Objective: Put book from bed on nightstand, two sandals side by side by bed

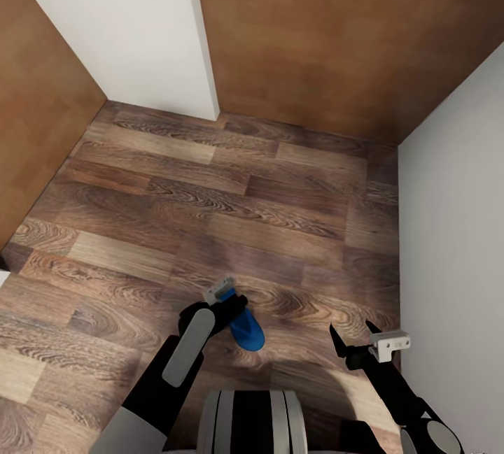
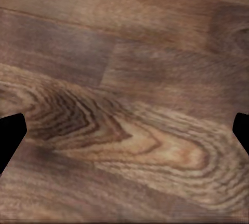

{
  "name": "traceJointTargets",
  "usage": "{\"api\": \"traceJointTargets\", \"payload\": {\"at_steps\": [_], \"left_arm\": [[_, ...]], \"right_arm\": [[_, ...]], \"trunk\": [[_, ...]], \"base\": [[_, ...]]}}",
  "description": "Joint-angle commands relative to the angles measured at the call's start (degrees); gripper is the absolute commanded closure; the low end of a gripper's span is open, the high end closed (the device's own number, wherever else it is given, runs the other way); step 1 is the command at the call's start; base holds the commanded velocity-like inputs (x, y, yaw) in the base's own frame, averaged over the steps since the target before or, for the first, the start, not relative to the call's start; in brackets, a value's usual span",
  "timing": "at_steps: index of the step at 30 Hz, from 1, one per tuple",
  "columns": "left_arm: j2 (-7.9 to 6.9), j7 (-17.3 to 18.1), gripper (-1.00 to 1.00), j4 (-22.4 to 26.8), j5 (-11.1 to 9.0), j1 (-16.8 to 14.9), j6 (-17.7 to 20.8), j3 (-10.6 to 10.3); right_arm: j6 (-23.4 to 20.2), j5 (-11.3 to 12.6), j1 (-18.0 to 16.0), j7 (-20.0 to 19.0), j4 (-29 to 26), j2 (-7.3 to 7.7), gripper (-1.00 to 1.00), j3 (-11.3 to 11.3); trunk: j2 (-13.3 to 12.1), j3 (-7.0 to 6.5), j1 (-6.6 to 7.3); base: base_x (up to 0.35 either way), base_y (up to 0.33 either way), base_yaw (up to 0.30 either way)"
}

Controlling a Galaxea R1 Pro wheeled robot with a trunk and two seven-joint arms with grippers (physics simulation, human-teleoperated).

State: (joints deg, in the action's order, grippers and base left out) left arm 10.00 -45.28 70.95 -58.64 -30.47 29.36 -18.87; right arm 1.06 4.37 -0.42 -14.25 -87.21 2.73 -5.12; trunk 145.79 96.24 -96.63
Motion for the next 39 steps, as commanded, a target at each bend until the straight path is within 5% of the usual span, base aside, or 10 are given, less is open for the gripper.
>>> {"api": "traceJointTargets", "payload": {"at_steps": [1,12,18,39], "left_arm": [[0.0,-0.4,-1.0,0.1,-0.4,0.0,0.1,0.0],[0.0,-0.1,-1.0,0.2,-0.4,0.0,0.2,0.0],[0.0,0.1,-1.0,0.2,-2.1,0.0,0.2,0.0],[0.0,0.4,-1.0,0.2,-2.4,0.0,0.2,0.0]], "right_arm": [[0.1,0.5,0.0,-0.4,0.0,0.0,-1.0,-0.1],[0.1,0.5,0.0,-0.4,0.0,-0.06,-1.0,-0.1],[0.1,0.5,0.0,-0.3,0.0,-0.09,-1.0,-0.1],[0.1,0.5,0.0,-0.4,0.0,-0.06,-1.0,-0.1]], "trunk": [[0.0,0.26,-0.01],[0.2,2.69,-0.3],[0.3,4.02,-0.45],[0.3,4.02,-0.45]], "base": [[0.0,0.0,0.0],[0.0,0.0,0.0],[0.0,0.0,0.0],[0.0,-0.023,0.0]]}}
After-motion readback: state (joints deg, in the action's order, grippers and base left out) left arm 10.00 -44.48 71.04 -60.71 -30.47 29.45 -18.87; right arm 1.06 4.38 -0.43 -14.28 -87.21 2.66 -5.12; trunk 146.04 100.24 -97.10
